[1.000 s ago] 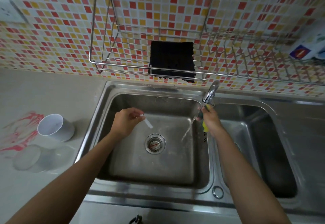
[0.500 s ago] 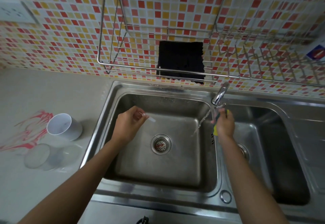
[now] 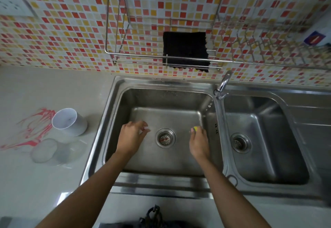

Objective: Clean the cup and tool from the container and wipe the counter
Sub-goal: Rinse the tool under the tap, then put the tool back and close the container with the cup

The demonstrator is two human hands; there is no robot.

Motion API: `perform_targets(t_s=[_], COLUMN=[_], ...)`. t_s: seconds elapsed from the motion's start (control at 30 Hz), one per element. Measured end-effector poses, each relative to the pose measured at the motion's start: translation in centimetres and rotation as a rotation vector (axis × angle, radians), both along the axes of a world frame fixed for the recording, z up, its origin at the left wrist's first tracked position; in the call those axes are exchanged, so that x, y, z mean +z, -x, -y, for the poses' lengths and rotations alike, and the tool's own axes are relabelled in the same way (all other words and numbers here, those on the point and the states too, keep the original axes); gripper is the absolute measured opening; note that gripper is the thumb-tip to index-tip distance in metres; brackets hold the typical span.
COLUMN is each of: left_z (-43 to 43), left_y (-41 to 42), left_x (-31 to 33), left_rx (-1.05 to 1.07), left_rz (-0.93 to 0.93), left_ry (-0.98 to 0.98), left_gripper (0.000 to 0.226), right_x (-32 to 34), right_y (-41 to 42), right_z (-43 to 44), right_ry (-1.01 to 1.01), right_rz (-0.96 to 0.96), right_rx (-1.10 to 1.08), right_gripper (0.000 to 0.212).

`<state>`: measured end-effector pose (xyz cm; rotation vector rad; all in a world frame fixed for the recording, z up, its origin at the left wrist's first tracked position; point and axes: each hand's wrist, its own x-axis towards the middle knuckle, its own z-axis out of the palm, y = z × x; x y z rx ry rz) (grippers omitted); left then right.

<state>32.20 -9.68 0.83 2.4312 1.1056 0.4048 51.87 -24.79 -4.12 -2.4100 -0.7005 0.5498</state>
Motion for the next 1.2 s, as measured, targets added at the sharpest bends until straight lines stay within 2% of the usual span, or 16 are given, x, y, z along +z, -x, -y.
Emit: perform_targets(t_s=[0.1,0.2,0.3,0.4,0.47,0.53,0.63,0.73,0.8,0.9,1.0,1.03,1.13,1.2], left_z=[-0.2,-0.9,-2.6,-5.3,-7.0,-8.4,-10.2,-11.6,-12.5,-13.7,-14.8,-15.2,-16.5,-17.4], left_y=[1.0,2.3,3.4,4.4,5.1,5.9,7.0,8.4,9.6,11.3,13.0,13.6,15.4,16.7], left_x=[0.3,1.7,4.9,8.9,11.5,13.6,16.0,17.0,17.2,16.7,16.0,15.8,14.9,14.2], left_rx=[-0.019,-0.008,-0.024,-0.031,-0.012,0.007,0.036,0.062,0.075,0.093,0.104,0.11,0.136,0.143], left_rz=[-0.011,0.097,0.196,0.215,0.239,0.268,0.304,0.32,0.333,0.336,0.322,0.313,0.279,0.25], left_ry=[-0.028,-0.012,-0.014,-0.037,-0.034,-0.044,-0.038,-0.034,-0.015,0.004,0.022,0.022,0.028,0.036], left_gripper=[0.016,0.014,0.014,0.016,0.015,0.015,0.014,0.016,0.017,0.018,0.017,0.017,0.018,0.018], right_x=[0.6,3.4,10.8,19.4,23.8,26.9,29.3,28.9,27.7,26.1,25.0,24.8,24.7,24.6], right_y=[0.7,1.7,3.7,5.9,6.6,6.5,5.7,4.2,3.3,2.6,2.6,2.6,2.5,3.6], right_z=[-0.1,-1.1,-3.4,-6.7,-9.5,-12.8,-18.0,-22.7,-25.1,-27.3,-28.0,-28.0,-27.7,-27.0], right_ry=[0.068,-0.004,-0.282,-0.579,-0.766,-0.85,-0.754,-0.528,-0.343,-0.18,-0.136,-0.129,-0.096,-0.181], right_rz=[-0.088,-0.074,-0.004,0.108,0.191,0.221,0.263,0.303,0.286,0.28,0.266,0.265,0.299,0.372], right_rx=[-0.023,0.001,0.018,0.095,0.127,0.13,0.111,0.133,0.155,0.158,0.153,0.162,0.196,0.2], right_gripper=[0.033,0.038,0.042,0.045,0.039,0.029,0.022,0.019,0.029,0.044,0.022,0.021,0.037,0.042])
